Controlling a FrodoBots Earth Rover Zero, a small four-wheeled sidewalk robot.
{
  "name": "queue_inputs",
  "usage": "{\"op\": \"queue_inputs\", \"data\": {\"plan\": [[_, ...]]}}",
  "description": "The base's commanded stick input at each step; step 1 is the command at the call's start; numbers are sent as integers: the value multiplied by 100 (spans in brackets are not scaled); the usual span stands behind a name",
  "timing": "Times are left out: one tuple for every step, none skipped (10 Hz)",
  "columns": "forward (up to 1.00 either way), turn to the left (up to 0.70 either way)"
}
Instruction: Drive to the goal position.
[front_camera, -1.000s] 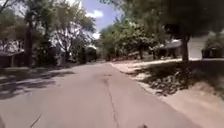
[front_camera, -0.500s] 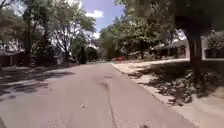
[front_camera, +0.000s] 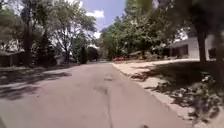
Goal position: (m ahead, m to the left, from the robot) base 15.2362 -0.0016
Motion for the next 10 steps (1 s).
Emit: {"op": "queue_inputs", "data": {"plan": [[85,0],[85,0],[85,0],[85,0],[85,0],[85,0],[85,0],[85,0],[85,0],[85,0]]}}
